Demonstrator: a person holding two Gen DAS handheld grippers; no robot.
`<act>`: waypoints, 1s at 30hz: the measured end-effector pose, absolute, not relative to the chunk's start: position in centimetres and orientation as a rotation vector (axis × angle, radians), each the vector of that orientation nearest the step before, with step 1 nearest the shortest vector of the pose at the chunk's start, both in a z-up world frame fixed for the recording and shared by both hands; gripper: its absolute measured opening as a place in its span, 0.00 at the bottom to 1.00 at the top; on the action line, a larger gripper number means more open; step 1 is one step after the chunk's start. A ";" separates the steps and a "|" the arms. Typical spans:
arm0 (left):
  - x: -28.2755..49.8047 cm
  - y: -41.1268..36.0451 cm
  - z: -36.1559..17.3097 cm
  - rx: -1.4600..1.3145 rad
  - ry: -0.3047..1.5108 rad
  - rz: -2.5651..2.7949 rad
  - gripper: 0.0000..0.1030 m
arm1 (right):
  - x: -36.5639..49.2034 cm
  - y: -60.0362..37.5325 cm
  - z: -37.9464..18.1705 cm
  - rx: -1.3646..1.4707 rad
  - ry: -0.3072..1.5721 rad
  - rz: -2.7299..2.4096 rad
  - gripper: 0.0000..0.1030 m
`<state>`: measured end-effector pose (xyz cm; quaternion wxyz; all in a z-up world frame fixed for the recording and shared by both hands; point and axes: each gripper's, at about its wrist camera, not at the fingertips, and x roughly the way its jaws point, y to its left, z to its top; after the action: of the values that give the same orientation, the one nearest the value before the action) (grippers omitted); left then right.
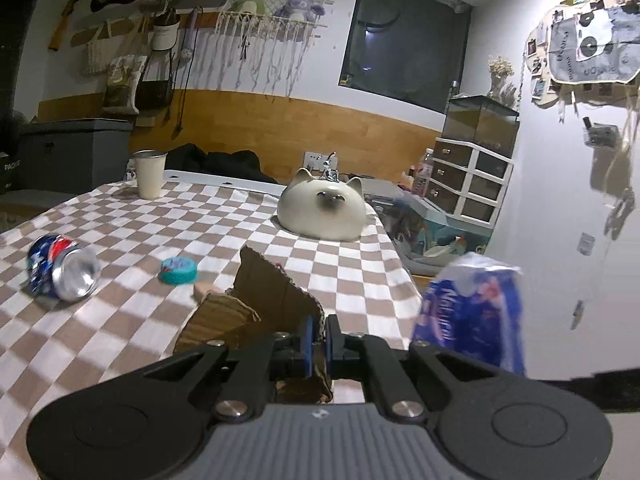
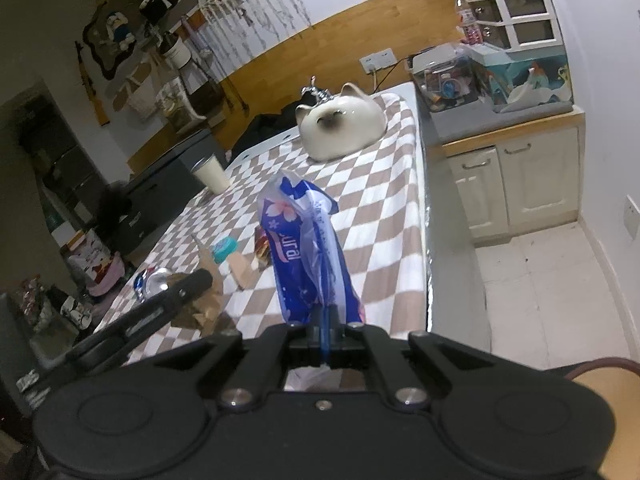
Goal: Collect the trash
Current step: 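Lift the cardboard piece and blue bag off the table, adjusting the left gripper's hold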
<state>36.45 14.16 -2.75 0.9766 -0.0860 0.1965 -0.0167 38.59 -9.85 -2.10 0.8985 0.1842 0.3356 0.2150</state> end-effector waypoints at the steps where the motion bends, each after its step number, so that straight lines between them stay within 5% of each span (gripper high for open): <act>1: 35.6 14.1 -2.8 -0.173 0.397 -0.035 0.06 | 38.1 -10.0 -2.2 0.382 0.706 0.462 0.00; 10: 29.7 12.8 -4.7 -0.206 0.455 -0.084 0.06 | 34.9 -9.6 -2.8 0.326 0.787 0.545 0.03; 22: 23.5 12.9 -6.4 -0.212 0.508 -0.122 0.07 | 35.5 -4.8 -5.6 0.172 0.828 0.482 0.44; 25: 22.8 13.1 -6.4 -0.209 0.506 -0.122 0.15 | 35.4 -3.8 -6.5 0.132 0.828 0.487 0.40; 30: 22.0 13.5 -5.9 -0.175 0.469 -0.069 0.71 | 35.2 -3.9 -6.6 0.126 0.824 0.524 0.26</act>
<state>22.03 13.48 -5.85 0.9682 -0.0863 0.2322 -0.0340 35.23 -3.89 -6.61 0.8813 0.0606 0.3955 0.2514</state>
